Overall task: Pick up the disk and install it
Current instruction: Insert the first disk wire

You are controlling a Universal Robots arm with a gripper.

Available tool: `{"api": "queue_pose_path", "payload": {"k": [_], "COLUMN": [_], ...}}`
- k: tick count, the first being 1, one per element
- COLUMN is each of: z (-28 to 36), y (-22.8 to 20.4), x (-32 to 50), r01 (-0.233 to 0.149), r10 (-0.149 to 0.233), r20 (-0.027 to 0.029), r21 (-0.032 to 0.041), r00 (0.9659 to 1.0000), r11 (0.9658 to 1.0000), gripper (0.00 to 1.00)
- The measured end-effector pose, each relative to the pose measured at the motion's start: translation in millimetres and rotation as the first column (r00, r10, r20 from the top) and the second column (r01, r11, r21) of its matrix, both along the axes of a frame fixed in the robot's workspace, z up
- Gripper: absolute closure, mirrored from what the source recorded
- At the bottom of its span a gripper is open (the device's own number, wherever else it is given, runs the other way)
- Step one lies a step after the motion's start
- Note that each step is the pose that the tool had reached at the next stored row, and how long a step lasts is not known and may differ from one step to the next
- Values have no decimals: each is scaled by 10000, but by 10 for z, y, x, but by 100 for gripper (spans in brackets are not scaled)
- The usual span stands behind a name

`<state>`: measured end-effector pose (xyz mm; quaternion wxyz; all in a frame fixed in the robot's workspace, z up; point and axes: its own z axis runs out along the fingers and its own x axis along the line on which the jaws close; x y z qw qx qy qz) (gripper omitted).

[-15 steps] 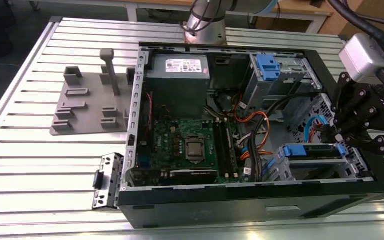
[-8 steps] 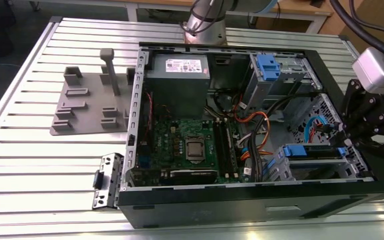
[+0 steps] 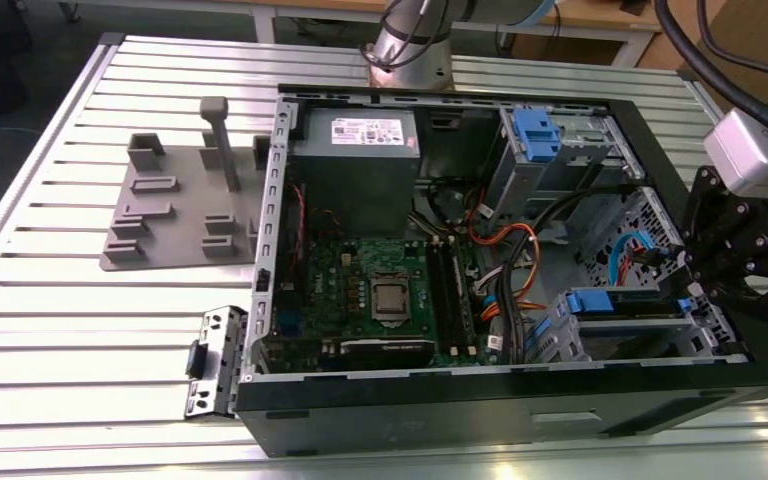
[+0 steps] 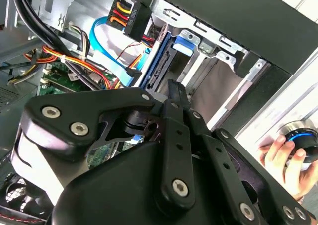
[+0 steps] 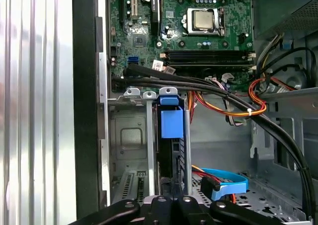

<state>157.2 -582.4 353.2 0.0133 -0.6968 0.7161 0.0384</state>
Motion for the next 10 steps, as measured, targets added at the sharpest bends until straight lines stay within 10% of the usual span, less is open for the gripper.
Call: {"api": "queue_pose_path", "payload": {"k": [10], "z": [-2], "y": [0], "x": [51], "r01": [0], "r10": [0], "r20": [-8], "r21": [-25], "r00": [10000], "r11": [10000], "gripper": [90]}}
